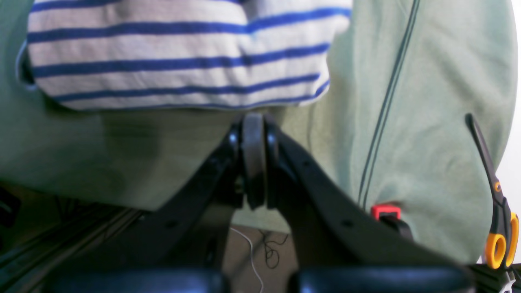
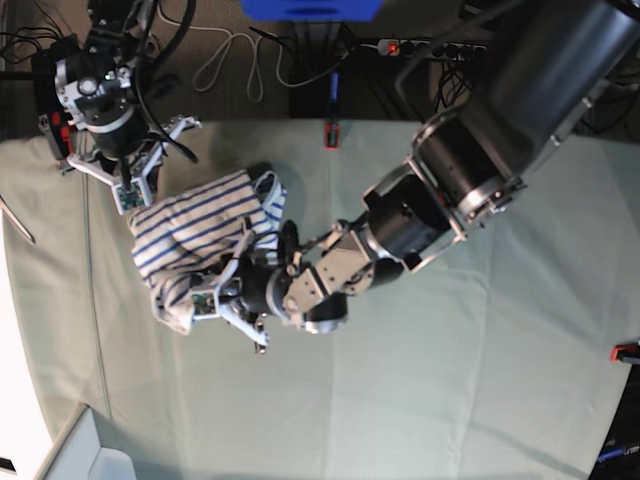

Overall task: Layout the t-shirt on the table in an organized manner, then fold the t-shirt properly
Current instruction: 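Fold the gripped edge over the bundle with the left gripper and release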

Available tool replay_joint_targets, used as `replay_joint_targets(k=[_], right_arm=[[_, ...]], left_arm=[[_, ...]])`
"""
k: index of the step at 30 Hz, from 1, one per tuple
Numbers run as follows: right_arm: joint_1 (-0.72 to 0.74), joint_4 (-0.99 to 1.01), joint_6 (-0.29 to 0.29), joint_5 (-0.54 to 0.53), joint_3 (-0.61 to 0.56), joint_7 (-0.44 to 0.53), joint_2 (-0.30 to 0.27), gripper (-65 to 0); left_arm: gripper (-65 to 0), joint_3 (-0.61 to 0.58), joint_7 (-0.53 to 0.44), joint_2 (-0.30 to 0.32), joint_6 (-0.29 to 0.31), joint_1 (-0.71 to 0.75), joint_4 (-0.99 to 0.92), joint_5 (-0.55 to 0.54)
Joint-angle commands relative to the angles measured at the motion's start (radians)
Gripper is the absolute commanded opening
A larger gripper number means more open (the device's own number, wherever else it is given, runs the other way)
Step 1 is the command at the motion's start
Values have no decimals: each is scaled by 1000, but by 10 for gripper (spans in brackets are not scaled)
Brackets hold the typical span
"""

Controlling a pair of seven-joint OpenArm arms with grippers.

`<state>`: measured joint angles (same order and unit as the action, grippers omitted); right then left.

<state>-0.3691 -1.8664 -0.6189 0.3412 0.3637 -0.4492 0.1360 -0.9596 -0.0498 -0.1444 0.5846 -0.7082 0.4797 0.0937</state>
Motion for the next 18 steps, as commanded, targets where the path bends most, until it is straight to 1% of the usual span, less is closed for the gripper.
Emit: replay_joint_targets(k=[1, 3, 5, 6, 14, 18], right_arm=[[2, -19, 4, -6, 2, 20, 0, -650], [3, -19, 4, -6, 2, 20, 0, -650], [5, -19, 4, -6, 2, 20, 0, -650], [5, -19, 4, -6, 2, 20, 0, -650], [5, -19, 4, -6, 2, 20, 0, -650], [5, -19, 4, -6, 2, 20, -2, -650]], left_arm=[[-431, 3, -20, -13, -1, -20, 17, -12], [-367, 3, -20, -13, -1, -8, 18, -12], [-322, 3, -20, -13, -1, -1, 20, -16], [-310, 3, -22, -13, -1, -1, 21, -19], [-304, 11, -18, -13, -1, 8, 141, -13], [-304, 11, 32, -13, -1, 8, 146, -13]])
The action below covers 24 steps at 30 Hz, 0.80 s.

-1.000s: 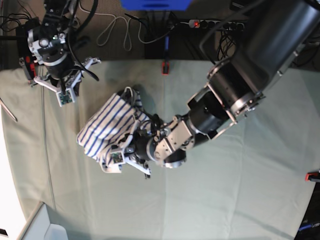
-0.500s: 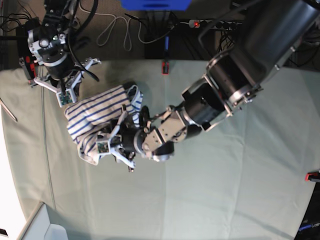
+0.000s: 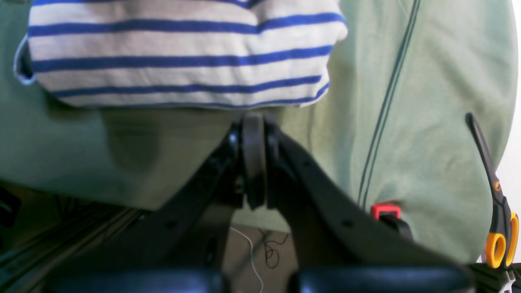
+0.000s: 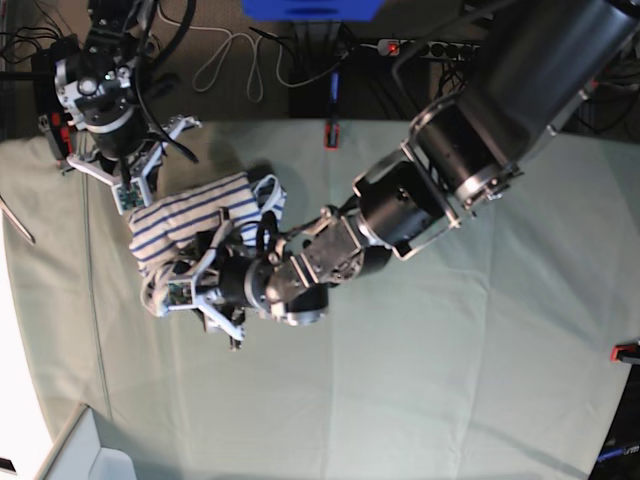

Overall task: Layout the t-shirt on the table in an organized manner, then fold the t-shirt properly
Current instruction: 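Fold the gripped edge over the bundle with the left gripper and release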

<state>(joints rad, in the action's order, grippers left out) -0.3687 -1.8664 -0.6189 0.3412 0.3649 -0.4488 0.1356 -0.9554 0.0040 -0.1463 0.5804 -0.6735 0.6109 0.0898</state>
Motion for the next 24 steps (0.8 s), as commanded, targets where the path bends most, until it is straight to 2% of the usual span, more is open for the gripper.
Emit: replay_joint_targets(k=[1, 6, 13, 22, 24], right_arm=[[4, -19, 4, -6, 1, 20, -1, -650], [4, -19, 4, -6, 1, 20, -1, -650], [4, -17, 4, -6, 0, 20, -1, -650], [4, -17, 4, -9, -5, 20, 3, -650], [4, -17, 4, -9, -5, 20, 3, -650]], left_arm=[[-304, 6, -14, -11, 3, -27, 14, -9], [-304, 16, -11, -11, 3, -27, 14, -18], [-303, 212, -11, -11, 13, -24, 14, -18], [-303, 224, -9, -11, 6, -24, 13, -23], [-303, 237, -9, -11, 5, -24, 13, -71]])
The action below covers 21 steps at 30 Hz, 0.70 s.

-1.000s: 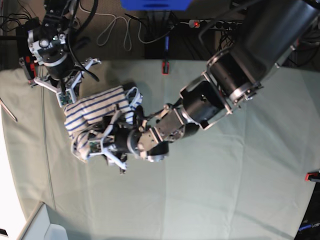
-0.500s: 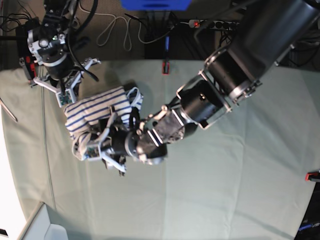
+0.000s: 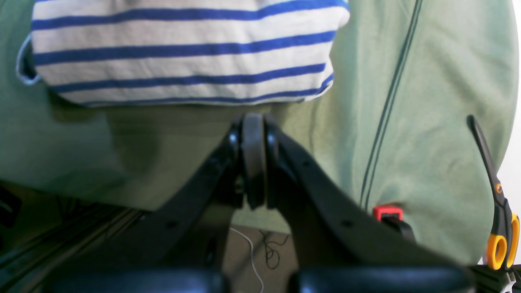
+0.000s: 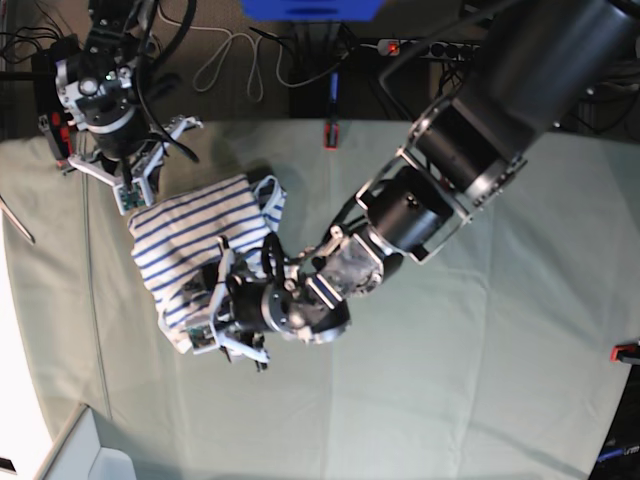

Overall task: Layout the t-shirt on the table in an organized manner, then fold the t-shirt properly
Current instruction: 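Fold the gripped edge over the bundle with the left gripper and release, then grasp the bundle's edge with the left gripper and smooth it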

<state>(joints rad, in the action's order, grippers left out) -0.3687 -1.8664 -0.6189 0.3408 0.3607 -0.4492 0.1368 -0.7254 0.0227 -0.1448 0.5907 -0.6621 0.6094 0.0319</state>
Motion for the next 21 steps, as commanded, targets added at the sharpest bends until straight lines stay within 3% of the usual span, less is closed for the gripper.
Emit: replay_joint_targets(k=[1, 8, 13, 15, 21], right_arm=[[4, -17, 4, -9, -1, 20, 2, -650], [40, 0, 4, -7, 4, 20, -3, -650], [126, 101, 4, -6, 4, 20, -50, -650], [182, 159, 4, -6, 7, 20, -81, -650], [334, 350, 4, -9, 119, 30, -154, -650]], left_arm=[[-303, 23, -28, -12, -5, -35, 14, -42], [-305, 272, -17, -12, -7, -28, 14, -117], [-307, 562, 96, -8, -7, 72, 27, -117], [-307, 686, 161, 21, -7, 141, 76, -117], [-307, 861, 309, 60, -7, 390, 353, -117]])
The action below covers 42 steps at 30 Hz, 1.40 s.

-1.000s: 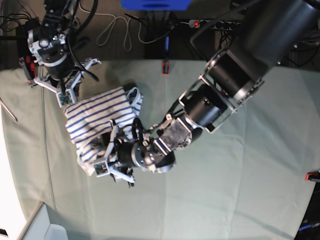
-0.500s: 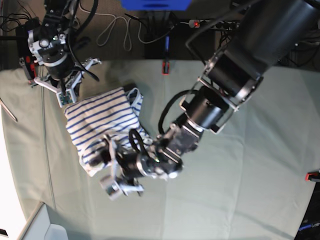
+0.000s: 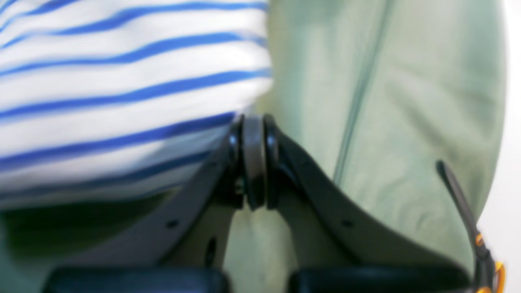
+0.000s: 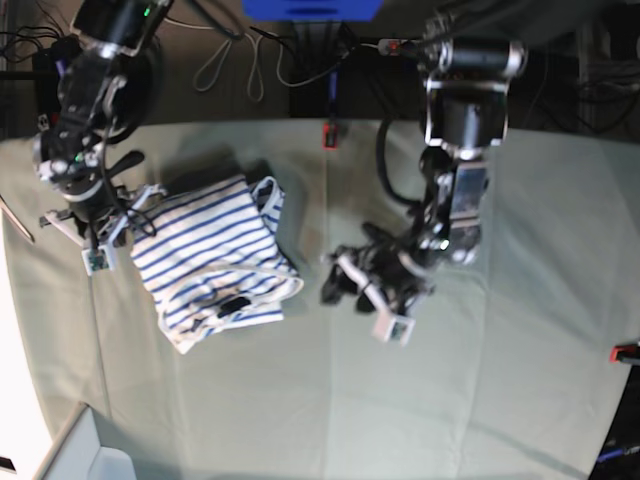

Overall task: Layout the t-shirt on the table in an organized manner, then fold the t-shirt properly
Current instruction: 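Grasp the bundle's edge with the left gripper and smooth it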

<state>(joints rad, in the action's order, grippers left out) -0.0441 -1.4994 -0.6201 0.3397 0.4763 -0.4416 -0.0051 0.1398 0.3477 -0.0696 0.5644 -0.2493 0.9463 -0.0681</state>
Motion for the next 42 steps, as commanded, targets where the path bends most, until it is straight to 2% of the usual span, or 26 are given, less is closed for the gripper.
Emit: replay_joint_targets(k=[1, 6, 8, 12, 16, 18, 22, 27, 30, 35, 38, 42], right_arm=[[34, 15, 6, -9, 22, 22, -26, -650], [122, 164, 6, -11, 55, 22, -82, -650], [132, 187, 6, -11, 52, 23, -85, -650], [131, 194, 6, -11, 51, 23, -80, -650], [123, 193, -1, -11, 49, 23, -54, -650], [120, 193, -78, -11, 49, 23, -48, -650], [97, 187, -78, -4, 54, 19, -16, -650], [23, 128, -78, -9, 48, 23, 14, -650], [-33, 43, -78, -9, -17, 23, 34, -650], [-76, -36, -78, -4, -58, 17, 61, -650], [-81, -33, -78, -4, -57, 16, 57, -650], [-81, -36, -78, -3, -35, 19, 47, -650]], left_arm=[[-307, 1, 3, -16, 19, 12, 60, -17], [-308, -10, 87, -43, 19, 169, 219, -19], [-308, -13, 109, -87, 19, 212, 244, -17], [-308, -18, 103, -87, 19, 249, 231, -19], [-308, -136, 92, -87, 18, 244, 178, -20], [-308, -185, 66, -87, 18, 235, 158, -20], [-308, -239, 7, -87, 18, 192, 107, -20], [-308, -242, -25, -87, 18, 141, 32, -123], [-308, -240, -25, -87, 18, 106, 4, -181], [-308, -240, -22, -87, 18, 103, 15, -212], [-308, -239, -19, -87, 18, 110, 15, -226], [-308, -237, -17, -23, 18, 127, 15, -279]])
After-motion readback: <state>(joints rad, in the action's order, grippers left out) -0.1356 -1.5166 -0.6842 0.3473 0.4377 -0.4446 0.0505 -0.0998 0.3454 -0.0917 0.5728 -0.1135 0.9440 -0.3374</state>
